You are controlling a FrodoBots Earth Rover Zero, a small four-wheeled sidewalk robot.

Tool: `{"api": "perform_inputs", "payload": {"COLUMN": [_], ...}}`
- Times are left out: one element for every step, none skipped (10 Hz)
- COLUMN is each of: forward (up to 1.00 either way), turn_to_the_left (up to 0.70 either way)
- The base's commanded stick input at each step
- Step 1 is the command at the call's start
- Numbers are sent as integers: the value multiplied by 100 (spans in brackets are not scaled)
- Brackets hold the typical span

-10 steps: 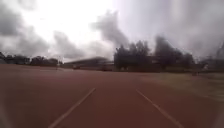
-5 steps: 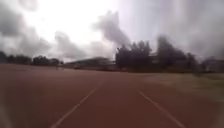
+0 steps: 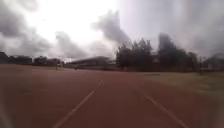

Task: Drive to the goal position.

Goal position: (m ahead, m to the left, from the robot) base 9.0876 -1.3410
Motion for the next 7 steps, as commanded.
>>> {"api": "perform_inputs", "payload": {"forward": [85, 85, 85, 85, 85, 85, 85], "turn_to_the_left": [0, 0, 0, 0, 0, 0, 0]}}
